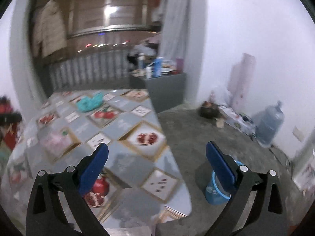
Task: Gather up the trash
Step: 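Move both tools back over the table toward the remaining trash, then grasp the teal plastic bag with the right tool while the left tool grasps the clear printed sheet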
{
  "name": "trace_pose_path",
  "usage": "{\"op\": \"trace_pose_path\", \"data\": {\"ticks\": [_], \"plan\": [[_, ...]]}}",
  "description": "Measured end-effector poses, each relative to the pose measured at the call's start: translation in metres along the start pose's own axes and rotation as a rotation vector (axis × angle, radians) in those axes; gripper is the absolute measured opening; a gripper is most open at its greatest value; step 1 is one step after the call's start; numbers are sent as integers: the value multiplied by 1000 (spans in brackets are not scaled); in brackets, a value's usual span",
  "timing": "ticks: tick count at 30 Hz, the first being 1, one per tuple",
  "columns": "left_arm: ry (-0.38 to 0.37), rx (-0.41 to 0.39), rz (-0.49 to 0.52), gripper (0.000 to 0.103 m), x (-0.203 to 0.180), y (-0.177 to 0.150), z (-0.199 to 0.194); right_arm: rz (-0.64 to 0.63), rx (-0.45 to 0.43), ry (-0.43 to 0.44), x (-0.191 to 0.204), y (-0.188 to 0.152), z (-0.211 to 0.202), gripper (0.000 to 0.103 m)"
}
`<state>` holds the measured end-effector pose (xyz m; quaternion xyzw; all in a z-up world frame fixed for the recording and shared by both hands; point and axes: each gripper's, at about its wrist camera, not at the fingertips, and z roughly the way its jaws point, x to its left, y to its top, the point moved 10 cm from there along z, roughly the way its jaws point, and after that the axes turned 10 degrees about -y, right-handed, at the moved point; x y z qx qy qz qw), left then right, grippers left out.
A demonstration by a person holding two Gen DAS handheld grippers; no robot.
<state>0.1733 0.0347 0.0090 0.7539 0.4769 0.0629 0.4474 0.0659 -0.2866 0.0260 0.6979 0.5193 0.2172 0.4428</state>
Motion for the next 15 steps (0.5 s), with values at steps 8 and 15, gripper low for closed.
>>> {"op": "trace_pose_path", "data": {"ticks": [8, 15], "plan": [[55, -58, -5, 94, 34, -23, -8, -4, 47, 113, 29, -5, 38, 96], [58, -4, 73, 94, 63, -33, 33, -111, 28, 269, 70, 19, 72, 96]]}}
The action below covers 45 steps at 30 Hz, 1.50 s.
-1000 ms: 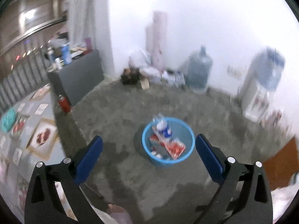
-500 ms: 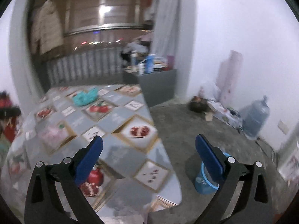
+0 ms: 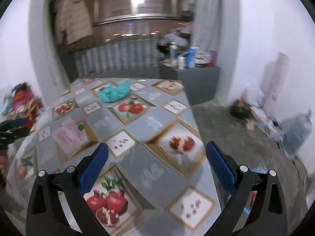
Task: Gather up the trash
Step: 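Grasp the teal plastic bag with the right tool while the left tool grasps the clear printed sheet, then carry the teal bag and clear sheet toward the blue wastebasket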
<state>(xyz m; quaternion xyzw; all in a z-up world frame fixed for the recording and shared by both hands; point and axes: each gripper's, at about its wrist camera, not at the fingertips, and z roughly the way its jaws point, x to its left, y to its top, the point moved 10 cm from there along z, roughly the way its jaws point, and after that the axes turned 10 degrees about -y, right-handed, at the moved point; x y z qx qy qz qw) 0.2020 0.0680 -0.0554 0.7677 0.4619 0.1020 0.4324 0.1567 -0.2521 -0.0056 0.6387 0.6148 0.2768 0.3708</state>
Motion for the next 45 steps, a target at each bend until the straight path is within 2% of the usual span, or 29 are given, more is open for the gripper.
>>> {"op": "trace_pose_path", "data": {"ticks": [4, 7, 8, 12, 13, 15, 17, 19, 21, 23, 24, 26, 27, 28, 29, 30, 32, 35, 40, 45], "plan": [[-28, 57, -12, 94, 22, -1, 32, -74, 5, 139, 21, 27, 36, 96], [-12, 110, -24, 92, 40, -5, 53, -84, 61, 225, 35, 44, 74, 96], [-7, 126, -30, 85, 46, -6, 61, -70, 88, 251, 39, 52, 89, 96], [-14, 190, -66, 71, 58, -17, 86, 25, 165, 353, 60, 79, 147, 94], [-7, 212, -66, 68, 60, -21, 93, 45, 180, 366, 64, 84, 159, 93], [22, 207, -10, 67, 58, -20, 98, 94, 219, 386, 73, 94, 188, 92], [75, 219, 42, 62, 60, -20, 103, 131, 249, 396, 82, 100, 213, 90], [83, 216, 54, 59, 60, -18, 106, 172, 284, 393, 89, 107, 242, 88], [99, 209, 46, 52, 66, -14, 108, 210, 321, 393, 95, 109, 263, 84], [117, 201, 36, 33, 72, -10, 108, 255, 362, 399, 103, 111, 286, 77], [123, 198, 28, 28, 75, -8, 108, 266, 373, 398, 105, 111, 293, 76], [136, 195, 16, 11, 85, -4, 107, 290, 398, 406, 110, 109, 307, 68], [145, 195, 16, 6, 89, -2, 108, 301, 414, 409, 113, 107, 313, 66], [155, 196, 16, 0, 93, -1, 108, 305, 426, 408, 115, 106, 318, 60], [153, 195, 11, 0, 97, 3, 109, 310, 439, 413, 118, 103, 322, 51], [149, 192, 3, 0, 99, 4, 109, 313, 442, 417, 120, 103, 324, 48], [157, 186, -8, 0, 105, 6, 109, 315, 445, 419, 120, 102, 324, 28], [156, 179, -23, 0, 106, 8, 110, 294, 435, 402, 116, 102, 315, 23], [135, 175, -54, 0, 103, 4, 106, 224, 425, 370, 91, 90, 278, 20], [119, 181, -60, 0, 88, -10, 95, 225, 448, 353, 55, 49, 222, 19]]}}
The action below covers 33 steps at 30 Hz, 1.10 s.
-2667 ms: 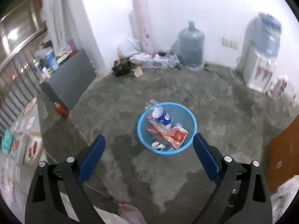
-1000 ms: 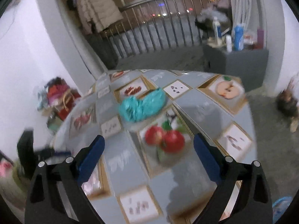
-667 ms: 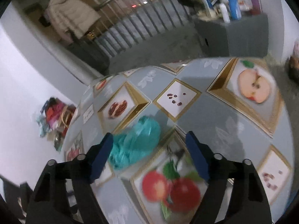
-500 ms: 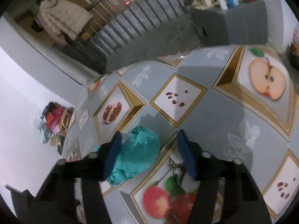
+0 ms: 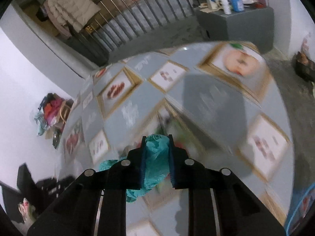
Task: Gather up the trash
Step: 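Carry the teal bag and clear sheet toward the blue wastebasket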
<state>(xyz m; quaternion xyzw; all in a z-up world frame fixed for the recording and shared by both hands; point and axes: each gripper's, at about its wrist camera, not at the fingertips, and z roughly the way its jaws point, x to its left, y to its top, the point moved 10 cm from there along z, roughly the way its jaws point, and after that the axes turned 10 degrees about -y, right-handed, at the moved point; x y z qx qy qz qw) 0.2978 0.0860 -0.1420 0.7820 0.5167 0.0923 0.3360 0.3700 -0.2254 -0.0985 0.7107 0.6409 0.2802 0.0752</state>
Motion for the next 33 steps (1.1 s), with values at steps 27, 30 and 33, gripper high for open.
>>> {"op": "trace_pose_path", "data": {"ticks": [27, 30, 33], "plan": [[-111, -113, -38, 0, -87, -42, -79, 177, -123, -92, -41, -169, -131, 19], [-131, -143, -20, 0, -96, -29, -90, 180, -174, -99, -44, -165, -149, 19], [-157, -175, 11, 0, -108, -13, -101, 204, -229, -109, -53, -161, -171, 19]]}}
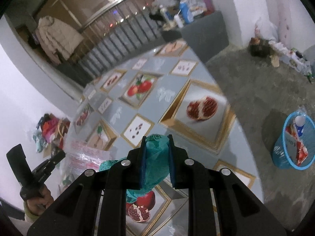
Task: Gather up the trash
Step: 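Carry the teal bag and clear sheet toward the blue wastebasket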
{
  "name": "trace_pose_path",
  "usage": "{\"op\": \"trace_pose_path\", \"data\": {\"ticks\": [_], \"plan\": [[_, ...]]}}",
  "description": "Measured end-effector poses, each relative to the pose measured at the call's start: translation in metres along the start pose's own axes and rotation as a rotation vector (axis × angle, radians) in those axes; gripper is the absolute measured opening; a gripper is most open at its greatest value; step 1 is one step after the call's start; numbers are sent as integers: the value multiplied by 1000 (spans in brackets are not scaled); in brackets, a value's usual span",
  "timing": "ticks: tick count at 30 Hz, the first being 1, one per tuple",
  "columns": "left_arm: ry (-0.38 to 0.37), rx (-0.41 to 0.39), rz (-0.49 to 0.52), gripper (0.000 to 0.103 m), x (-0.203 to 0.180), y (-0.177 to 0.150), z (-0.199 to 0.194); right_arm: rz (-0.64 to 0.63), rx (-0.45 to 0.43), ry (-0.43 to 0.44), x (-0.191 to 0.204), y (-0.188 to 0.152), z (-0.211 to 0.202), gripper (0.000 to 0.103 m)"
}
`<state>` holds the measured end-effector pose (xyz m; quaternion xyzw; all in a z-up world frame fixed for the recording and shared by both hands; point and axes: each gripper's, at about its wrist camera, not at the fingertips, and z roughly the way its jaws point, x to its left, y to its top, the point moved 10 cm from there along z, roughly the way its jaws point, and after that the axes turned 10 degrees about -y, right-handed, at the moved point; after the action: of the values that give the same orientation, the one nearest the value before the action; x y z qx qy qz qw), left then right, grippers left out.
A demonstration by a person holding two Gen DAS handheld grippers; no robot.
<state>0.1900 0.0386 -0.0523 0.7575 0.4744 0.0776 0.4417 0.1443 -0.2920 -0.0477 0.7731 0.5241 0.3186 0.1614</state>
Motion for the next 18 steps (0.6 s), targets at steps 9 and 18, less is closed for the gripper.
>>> {"op": "trace_pose_path", "data": {"ticks": [9, 18], "plan": [[-146, -85, 186, 0, -80, 66, 4, 137, -211, -102, -72, 29, -82, 19], [-355, -67, 371, 0, -207, 113, 54, 333, -405, -386, -201, 28, -171, 19]]}}
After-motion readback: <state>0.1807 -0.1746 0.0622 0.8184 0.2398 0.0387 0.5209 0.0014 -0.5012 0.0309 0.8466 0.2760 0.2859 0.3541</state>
